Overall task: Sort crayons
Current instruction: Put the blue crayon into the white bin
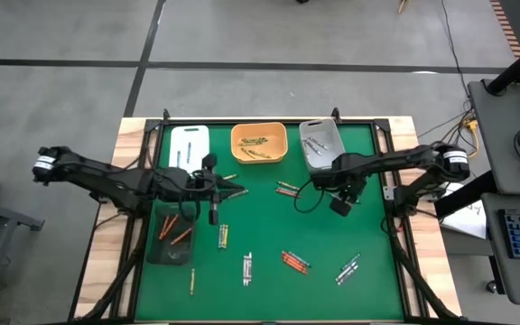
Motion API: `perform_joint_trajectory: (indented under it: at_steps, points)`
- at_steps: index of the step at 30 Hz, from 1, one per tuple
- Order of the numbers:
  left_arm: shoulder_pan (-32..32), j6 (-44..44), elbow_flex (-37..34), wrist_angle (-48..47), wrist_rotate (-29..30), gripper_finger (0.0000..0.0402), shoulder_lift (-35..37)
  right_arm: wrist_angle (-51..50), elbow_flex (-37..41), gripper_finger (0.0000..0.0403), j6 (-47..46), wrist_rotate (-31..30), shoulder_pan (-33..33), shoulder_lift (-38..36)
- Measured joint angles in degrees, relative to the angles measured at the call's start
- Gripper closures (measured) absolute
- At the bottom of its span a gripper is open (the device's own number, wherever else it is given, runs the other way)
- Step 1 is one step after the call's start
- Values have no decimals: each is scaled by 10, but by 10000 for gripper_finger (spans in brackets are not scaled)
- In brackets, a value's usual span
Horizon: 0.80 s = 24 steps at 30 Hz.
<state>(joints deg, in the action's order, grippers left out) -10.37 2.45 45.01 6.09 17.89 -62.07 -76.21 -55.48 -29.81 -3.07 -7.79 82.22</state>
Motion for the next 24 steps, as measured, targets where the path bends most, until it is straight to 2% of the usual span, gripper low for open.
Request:
perform_joint_trajectory:
  at_steps: [12, 19, 24]
  points:
    - [0, -107, 4, -12, 11, 401, 26, 45, 45, 330, 66, 3, -73, -32]
    - [-1, -214, 36, -116, -5, 401, 29, 61, 61, 330, 69, 16, -82, -34]
    - [-2, -229, 41, -135, -5, 401, 28, 79, 71, 330, 80, 16, -81, -27]
